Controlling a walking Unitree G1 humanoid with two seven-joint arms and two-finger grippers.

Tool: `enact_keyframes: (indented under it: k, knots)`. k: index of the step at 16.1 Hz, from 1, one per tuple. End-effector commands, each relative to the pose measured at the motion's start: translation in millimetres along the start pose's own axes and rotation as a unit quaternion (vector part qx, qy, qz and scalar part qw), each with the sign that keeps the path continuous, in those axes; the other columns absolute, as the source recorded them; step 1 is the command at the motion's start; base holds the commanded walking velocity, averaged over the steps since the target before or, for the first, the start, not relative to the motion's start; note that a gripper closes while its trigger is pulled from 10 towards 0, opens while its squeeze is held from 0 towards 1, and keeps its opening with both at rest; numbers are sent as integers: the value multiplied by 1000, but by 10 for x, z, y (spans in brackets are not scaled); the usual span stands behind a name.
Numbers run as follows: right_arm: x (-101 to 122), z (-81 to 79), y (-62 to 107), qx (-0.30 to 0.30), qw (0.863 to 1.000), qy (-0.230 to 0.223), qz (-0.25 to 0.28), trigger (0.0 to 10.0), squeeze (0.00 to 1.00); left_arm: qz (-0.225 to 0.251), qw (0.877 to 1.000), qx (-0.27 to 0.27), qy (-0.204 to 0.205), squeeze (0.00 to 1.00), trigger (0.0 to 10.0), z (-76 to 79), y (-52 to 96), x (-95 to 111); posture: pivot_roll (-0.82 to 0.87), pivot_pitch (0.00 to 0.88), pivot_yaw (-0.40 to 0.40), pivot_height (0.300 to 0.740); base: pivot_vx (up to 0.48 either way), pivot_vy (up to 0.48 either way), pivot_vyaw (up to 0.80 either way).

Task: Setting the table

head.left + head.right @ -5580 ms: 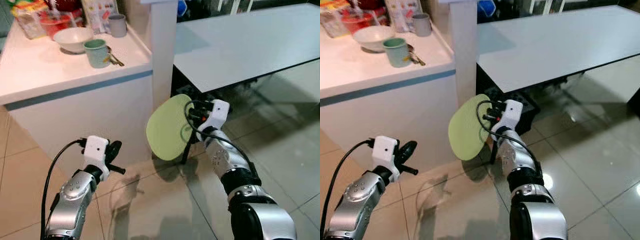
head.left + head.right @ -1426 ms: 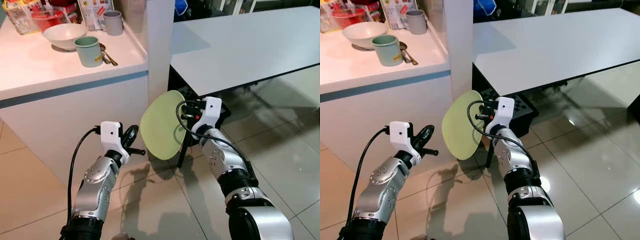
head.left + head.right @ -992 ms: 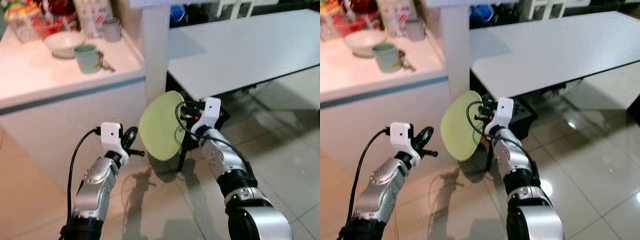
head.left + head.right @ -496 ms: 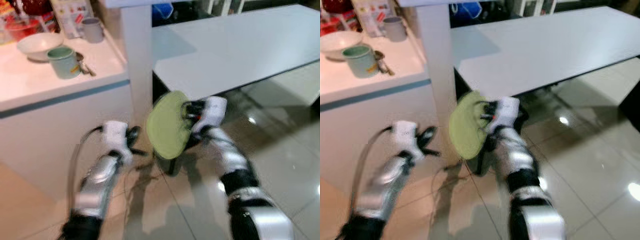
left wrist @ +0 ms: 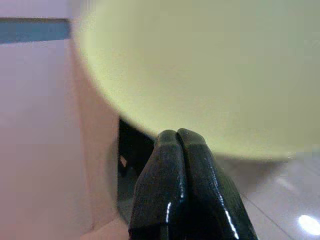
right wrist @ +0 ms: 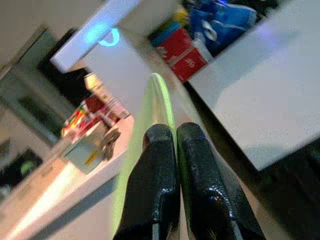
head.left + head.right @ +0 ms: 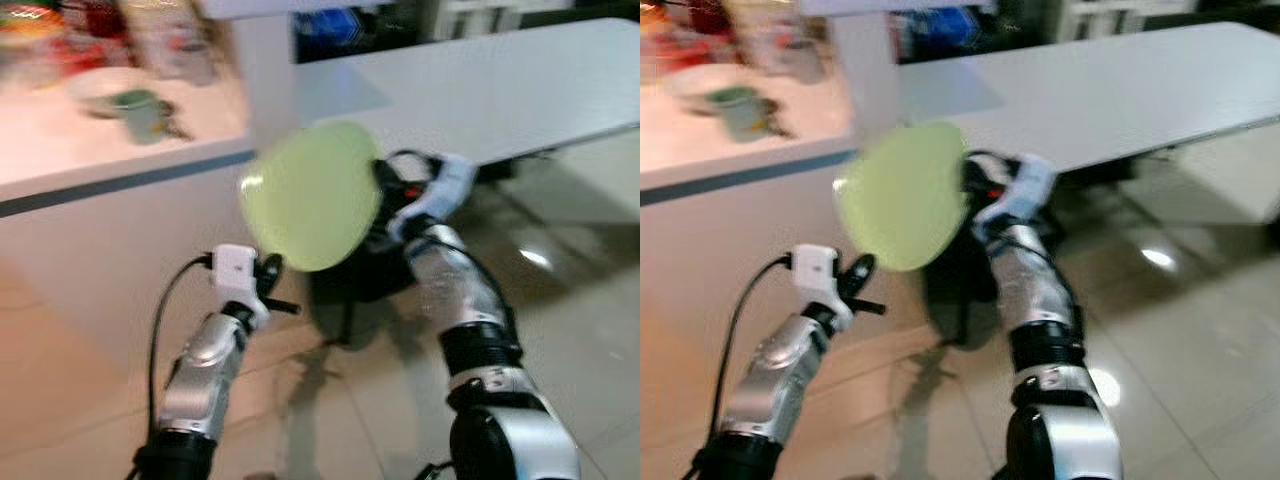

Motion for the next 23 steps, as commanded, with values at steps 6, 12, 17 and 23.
enact_keyframes:
  k: [6, 12, 17, 23]
  knots:
    - [216, 758, 145, -164, 972, -155, 63, 0, 0, -6, 1000, 3, -11, 0, 10000, -12, -17, -17, 56, 0, 19, 740, 0, 0, 0]
    - [167, 789, 135, -171, 974, -136, 56, 0, 0, -4, 1000, -1, -15, 0, 10000, -4, -47, 18, 56, 0, 24, 740, 0, 0, 0]
    - [-49, 360, 6, -68, 996, 50, -7, 0, 0, -6, 1000, -2, -13, 0, 10000, 17, -36, 1, 55, 0, 22, 740, 0, 0, 0]
    - [-106, -283, 23, 88, 968, 234, 6, 0, 0, -4, 1000, -1, -18, 0, 10000, 12, -54, 14, 53, 0, 18, 740, 0, 0, 0]
Point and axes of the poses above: a point about 5 cm out from each wrist's last joint towards the gripper, its own y axis pointing back from the gripper into the wrist, its own x axis along the axis of the wrist's last joint, z = x × y, the point moved 5 cm from there along -y, pointing out of the wrist towards the gripper, and after that the axes turned 15 degrees about -y, right-handed, at the moved point
